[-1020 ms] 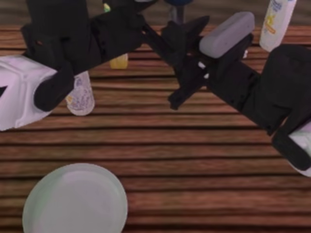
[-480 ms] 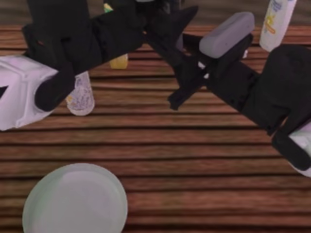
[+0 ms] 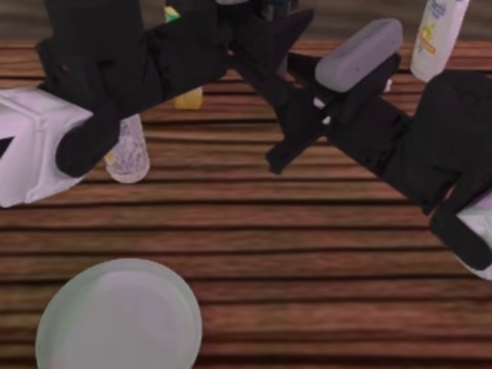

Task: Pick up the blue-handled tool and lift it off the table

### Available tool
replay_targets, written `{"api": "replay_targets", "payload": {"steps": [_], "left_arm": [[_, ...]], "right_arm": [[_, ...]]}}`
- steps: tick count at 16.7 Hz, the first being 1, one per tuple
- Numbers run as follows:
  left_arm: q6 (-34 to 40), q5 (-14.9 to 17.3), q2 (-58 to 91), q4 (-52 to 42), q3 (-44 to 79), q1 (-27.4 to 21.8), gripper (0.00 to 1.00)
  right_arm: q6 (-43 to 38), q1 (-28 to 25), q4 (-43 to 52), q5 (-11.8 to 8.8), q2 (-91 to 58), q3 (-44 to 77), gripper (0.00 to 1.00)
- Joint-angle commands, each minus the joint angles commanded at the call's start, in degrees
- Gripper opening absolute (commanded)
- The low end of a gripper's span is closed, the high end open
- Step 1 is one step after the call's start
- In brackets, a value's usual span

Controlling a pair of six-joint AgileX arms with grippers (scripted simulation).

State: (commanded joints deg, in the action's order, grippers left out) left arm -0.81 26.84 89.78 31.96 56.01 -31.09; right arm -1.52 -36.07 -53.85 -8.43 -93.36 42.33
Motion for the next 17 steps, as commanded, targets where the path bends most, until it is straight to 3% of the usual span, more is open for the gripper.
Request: {"api": "replay_targets", "payload": {"steps": [3, 16, 17], "left_arm": [[0.0, 0.0, 0.0, 0.0, 0.0, 0.0, 0.00], [0.0, 0.0, 0.0, 0.0, 0.0, 0.0, 0.00], [0.0, 0.0, 0.0, 0.0, 0.0, 0.0, 0.00]], "right_arm": [[0.0, 0.0, 0.0, 0.0, 0.0, 0.0, 0.00], [0.0, 0.0, 0.0, 0.0, 0.0, 0.0, 0.98], [0.0, 0.0, 0.0, 0.0, 0.0, 0.0, 1.00]]}}
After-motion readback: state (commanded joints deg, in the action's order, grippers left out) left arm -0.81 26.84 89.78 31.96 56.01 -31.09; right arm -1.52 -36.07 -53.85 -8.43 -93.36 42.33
